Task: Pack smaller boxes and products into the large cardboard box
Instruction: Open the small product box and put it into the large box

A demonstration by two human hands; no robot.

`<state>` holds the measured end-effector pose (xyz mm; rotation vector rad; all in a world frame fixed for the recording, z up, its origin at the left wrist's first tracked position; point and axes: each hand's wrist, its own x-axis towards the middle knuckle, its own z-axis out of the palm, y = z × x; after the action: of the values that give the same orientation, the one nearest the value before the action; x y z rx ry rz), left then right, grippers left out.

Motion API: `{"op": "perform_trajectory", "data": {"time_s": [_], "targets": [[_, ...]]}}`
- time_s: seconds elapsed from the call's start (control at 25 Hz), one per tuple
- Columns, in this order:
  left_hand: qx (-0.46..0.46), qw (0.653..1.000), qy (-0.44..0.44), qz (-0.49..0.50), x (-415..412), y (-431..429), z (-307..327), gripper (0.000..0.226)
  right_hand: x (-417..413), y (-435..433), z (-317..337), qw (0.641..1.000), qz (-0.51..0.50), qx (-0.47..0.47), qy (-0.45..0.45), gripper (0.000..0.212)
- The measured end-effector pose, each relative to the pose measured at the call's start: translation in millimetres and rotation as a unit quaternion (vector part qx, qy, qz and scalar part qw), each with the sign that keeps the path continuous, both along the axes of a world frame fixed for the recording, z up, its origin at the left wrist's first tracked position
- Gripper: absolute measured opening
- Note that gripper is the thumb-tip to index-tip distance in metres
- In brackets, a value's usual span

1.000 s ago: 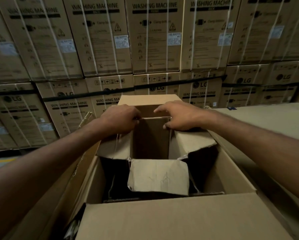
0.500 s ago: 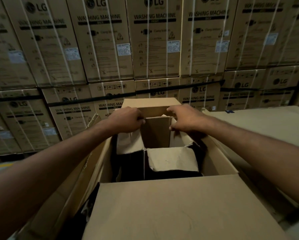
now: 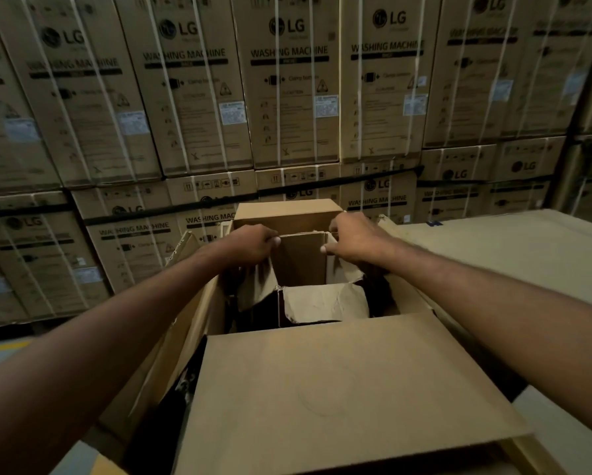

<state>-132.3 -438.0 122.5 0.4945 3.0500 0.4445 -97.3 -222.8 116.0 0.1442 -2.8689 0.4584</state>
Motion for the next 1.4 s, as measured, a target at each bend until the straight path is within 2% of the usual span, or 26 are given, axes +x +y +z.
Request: {"op": "perform_trajectory", "data": {"time_s": [0.08, 0.2, 0.36, 0.56, 0.72, 0.84, 0.92, 1.0, 1.12, 1.28, 1.4], "targets": [[0.014, 1.000, 0.010, 0.006, 10, -3, 0, 0.056, 10, 0, 2, 0.999, 0.007, -0.008, 0.034, 0.039], [0.052, 0.998, 0.031, 0.017, 36, -5, 4, 0.072, 31, 1, 5, 0.997, 0.028, -0.012, 0.065, 0.034], [0.053, 0.997, 0.057, -0.006, 96, 2, 12, 0.060, 74, 7, 8, 0.995, 0.054, -0.064, 0.062, 0.030], [0.114, 0.991, 0.058, -0.030, 195, 20, 21, 0.046, 143, 25, 8, 0.986, 0.088, -0.118, 0.077, 0.026], [0.051, 0.997, 0.059, 0.008, 260, 38, 0, 0.049, 198, 53, -12, 0.986, 0.075, -0.124, 0.087, 0.023], [-0.013, 0.989, 0.146, 0.011, 289, 48, -24, 0.049, 222, 70, -34, 0.985, 0.114, -0.117, 0.060, 0.036], [-0.025, 0.984, 0.174, 0.028, 302, 52, -37, 0.049, 235, 80, -45, 0.984, 0.146, -0.092, 0.051, 0.044], [-0.004, 0.982, 0.180, 0.052, 317, 57, -49, 0.050, 253, 88, -51, 0.982, 0.164, -0.073, 0.065, 0.044], [0.050, 0.973, 0.215, 0.068, 350, 70, -72, 0.050, 291, 100, -68, 0.981, 0.155, -0.093, 0.070, 0.048], [0.065, 0.957, 0.271, 0.082, 385, 96, -110, 0.042, 338, 119, -102, 0.976, 0.144, -0.164, 0.023, 0.056], [0.121, 0.941, 0.297, 0.108, 399, 111, -118, 0.035, 359, 135, -107, 0.975, 0.159, -0.156, -0.008, 0.057]]}}
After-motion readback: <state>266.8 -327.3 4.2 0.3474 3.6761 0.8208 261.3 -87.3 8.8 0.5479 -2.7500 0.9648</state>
